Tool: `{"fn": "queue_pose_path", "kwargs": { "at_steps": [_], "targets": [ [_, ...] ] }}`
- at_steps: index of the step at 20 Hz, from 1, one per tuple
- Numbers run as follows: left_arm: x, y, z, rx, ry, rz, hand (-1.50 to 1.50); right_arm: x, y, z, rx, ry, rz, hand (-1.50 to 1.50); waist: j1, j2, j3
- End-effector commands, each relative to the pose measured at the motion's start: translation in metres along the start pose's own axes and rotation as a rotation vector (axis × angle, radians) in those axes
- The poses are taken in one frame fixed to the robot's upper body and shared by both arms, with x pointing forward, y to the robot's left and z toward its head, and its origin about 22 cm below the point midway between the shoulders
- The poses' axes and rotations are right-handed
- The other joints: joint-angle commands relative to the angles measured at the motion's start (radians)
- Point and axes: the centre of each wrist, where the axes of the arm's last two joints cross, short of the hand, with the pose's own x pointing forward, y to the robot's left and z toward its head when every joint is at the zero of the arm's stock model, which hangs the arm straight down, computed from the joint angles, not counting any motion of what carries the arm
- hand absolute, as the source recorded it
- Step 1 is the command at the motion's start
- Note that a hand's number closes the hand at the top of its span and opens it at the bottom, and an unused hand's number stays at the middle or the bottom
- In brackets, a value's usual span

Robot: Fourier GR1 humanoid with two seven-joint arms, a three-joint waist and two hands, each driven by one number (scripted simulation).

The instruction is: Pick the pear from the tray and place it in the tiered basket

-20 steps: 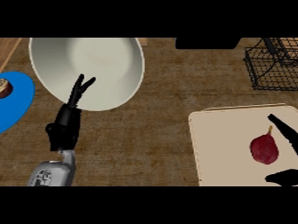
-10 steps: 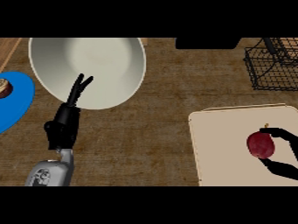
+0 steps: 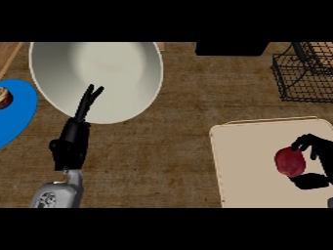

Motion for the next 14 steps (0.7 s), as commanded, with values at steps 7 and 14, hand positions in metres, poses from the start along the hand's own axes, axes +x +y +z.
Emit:
{"fn": "queue_pose_path", "kwargs": {
  "at_steps": [7, 14],
  "targets": [
    [0.007, 0.003, -0.015, -0.019, -0.018, 0.001, 0.0, 0.052, -0.008, -0.06, 0.266, 0.248, 0.579, 1.5, 0.027, 0.011, 0.009],
    [-0.004, -0.002, 0.0, 0.002, -0.008, -0.013, 0.0, 0.086, -0.071, -0.073, 0.106, 0.301, 0.565, 1.5, -0.003, 0.002, 0.01]
  ]
}}
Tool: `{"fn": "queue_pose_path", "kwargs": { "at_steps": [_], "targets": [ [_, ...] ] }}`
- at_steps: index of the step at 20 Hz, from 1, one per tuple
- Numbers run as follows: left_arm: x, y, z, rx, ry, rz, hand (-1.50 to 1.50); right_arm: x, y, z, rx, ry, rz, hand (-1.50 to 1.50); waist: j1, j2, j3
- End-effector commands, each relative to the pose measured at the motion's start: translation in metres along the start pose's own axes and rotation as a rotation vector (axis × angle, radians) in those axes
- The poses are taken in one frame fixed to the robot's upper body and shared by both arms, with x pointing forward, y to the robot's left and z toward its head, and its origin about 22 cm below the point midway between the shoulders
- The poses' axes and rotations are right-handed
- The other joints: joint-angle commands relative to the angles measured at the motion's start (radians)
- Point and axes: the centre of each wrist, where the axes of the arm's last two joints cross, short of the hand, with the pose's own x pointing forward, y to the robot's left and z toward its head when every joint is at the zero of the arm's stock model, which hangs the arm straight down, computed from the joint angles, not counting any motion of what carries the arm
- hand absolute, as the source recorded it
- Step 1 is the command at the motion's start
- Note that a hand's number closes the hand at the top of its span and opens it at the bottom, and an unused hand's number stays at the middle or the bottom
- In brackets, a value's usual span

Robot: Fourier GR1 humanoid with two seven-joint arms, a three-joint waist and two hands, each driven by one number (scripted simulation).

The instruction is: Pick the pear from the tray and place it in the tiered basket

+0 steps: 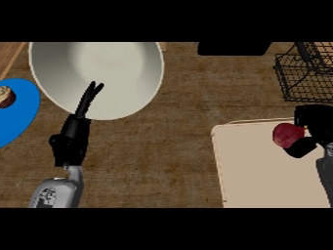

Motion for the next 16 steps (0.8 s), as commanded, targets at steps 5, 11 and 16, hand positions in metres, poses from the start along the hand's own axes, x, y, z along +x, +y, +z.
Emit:
{"fn": "queue_pose_path", "kwargs": {
  "at_steps": [5, 11, 16],
  "targets": [
    [-0.006, 0.0, 0.005, 0.008, 0.007, 0.0, 0.0, -0.018, -0.119, 0.019, -0.237, 0.105, -0.054, 1.5, -0.011, -0.002, 0.002],
    [-0.001, 0.004, 0.009, 0.005, 0.001, 0.005, 0.0, -0.032, -0.208, 0.061, -0.298, 0.11, -0.163, 1.5, -0.01, -0.004, 0.002],
    [0.012, 0.001, 0.01, 0.006, 0.01, 0.007, 0.0, -0.058, -0.244, 0.075, -0.308, 0.126, -0.217, 1.5, -0.006, -0.003, 0.003]
  ]
}}
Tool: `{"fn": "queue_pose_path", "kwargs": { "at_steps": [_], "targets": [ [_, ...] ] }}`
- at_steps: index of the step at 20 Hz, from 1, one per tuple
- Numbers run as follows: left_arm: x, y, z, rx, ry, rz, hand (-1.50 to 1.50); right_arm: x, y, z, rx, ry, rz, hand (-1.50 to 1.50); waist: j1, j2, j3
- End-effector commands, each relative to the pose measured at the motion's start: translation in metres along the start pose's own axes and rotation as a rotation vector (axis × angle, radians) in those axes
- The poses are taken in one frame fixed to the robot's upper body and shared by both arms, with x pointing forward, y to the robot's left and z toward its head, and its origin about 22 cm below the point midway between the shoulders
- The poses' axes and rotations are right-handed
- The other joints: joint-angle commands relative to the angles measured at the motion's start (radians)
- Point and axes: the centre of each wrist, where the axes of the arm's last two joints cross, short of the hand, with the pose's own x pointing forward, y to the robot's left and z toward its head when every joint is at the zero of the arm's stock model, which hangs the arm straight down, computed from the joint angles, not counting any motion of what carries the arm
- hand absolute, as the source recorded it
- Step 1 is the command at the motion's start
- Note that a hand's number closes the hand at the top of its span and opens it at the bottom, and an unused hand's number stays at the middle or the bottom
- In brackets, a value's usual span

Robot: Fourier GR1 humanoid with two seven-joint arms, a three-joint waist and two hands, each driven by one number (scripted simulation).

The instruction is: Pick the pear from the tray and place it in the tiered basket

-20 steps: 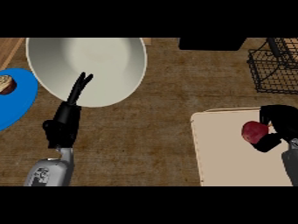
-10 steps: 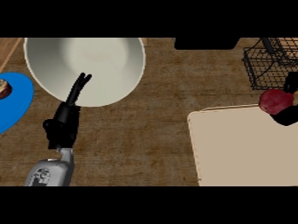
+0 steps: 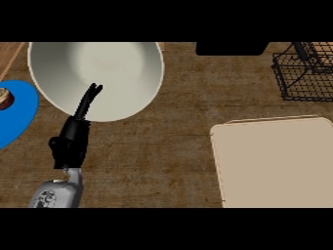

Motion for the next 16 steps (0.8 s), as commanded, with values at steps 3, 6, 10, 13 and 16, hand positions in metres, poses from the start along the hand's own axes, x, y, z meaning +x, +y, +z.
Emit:
{"fn": "queue_pose_path", "kwargs": {
  "at_steps": [3, 6, 10, 13, 16],
  "targets": [
    [0.012, 0.008, 0.003, -0.02, -0.014, 0.001, 0.0, -0.007, -0.023, -0.021, -0.011, 0.022, -0.203, 1.5, 0.016, 0.003, 0.001],
    [-0.002, -0.012, -0.003, -0.016, -0.003, 0.008, 0.0, 0.008, -0.045, -0.032, 0.02, 0.005, -0.315, 1.5, 0.014, 0.005, 0.0],
    [-0.01, 0.009, -0.01, 0.002, -0.002, 0.015, 0.0, 0.008, -0.034, -0.055, -0.022, 0.0, -0.251, 1.5, 0.011, 0.006, 0.001],
    [0.0, -0.003, 0.0, -0.029, -0.008, 0.016, 0.0, 0.009, -0.03, -0.078, -0.057, 0.048, -0.289, 1.5, 0.02, 0.007, 0.001],
    [0.004, 0.003, 0.008, -0.011, -0.019, 0.002, 0.0, -0.016, -0.027, -0.088, -0.052, 0.076, -0.197, 1.5, 0.017, 0.006, 0.001]
  ]
}}
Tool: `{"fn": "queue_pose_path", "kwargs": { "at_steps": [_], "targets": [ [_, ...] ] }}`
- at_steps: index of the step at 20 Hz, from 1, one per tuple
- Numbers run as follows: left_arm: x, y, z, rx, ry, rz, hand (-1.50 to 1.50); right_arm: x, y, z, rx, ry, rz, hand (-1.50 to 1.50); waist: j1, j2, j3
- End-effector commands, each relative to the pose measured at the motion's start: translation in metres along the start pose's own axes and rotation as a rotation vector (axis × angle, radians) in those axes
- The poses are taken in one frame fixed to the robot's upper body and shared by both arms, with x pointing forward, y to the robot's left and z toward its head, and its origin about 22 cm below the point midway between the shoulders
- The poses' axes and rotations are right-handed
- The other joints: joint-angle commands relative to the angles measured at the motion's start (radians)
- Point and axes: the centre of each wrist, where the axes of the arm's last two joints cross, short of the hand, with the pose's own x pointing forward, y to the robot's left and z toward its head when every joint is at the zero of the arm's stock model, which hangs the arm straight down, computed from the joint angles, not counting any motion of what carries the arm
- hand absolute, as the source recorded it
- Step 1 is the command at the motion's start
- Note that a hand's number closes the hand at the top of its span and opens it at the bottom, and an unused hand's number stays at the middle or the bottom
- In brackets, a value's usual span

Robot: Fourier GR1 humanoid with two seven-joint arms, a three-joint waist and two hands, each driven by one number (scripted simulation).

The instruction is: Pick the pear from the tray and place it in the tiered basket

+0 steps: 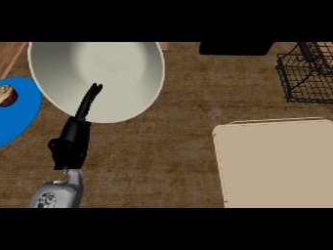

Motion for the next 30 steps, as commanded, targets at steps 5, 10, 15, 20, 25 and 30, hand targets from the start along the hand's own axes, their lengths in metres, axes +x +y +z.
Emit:
{"fn": "queue_pose_path", "kwargs": {
  "at_steps": [5, 10, 15, 20, 25, 30],
  "targets": [
    [0.006, -0.015, -0.002, -0.002, -0.012, 0.011, 0.0, -0.043, 0.0, -0.038, -0.03, 0.034, 0.069, 1.5, 0.003, 0.004, 0.001],
    [0.001, -0.019, -0.019, 0.009, -0.017, 0.007, 0.0, -0.03, 0.02, -0.053, -0.035, 0.029, 0.126, 1.5, 0.004, 0.007, 0.0],
    [0.0, -0.006, -0.001, -0.009, -0.008, 0.01, 0.0, -0.058, 0.033, -0.059, -0.017, 0.171, -0.188, -1.5, 0.015, 0.008, 0.002],
    [-0.003, -0.011, -0.006, -0.015, -0.009, -0.003, 0.0, -0.079, 0.055, -0.063, 0.045, 0.133, -0.273, -1.5, 0.012, 0.009, 0.002],
    [0.002, -0.006, -0.002, -0.012, -0.018, -0.001, 0.0, -0.099, 0.028, -0.061, -0.086, 0.166, -0.476, -1.5, 0.015, 0.008, 0.003],
    [0.005, -0.015, -0.009, -0.001, -0.016, -0.004, 0.0, -0.124, -0.013, -0.054, -0.22, 0.307, -0.586, -1.5, 0.003, 0.005, 0.002]
  ]
}}
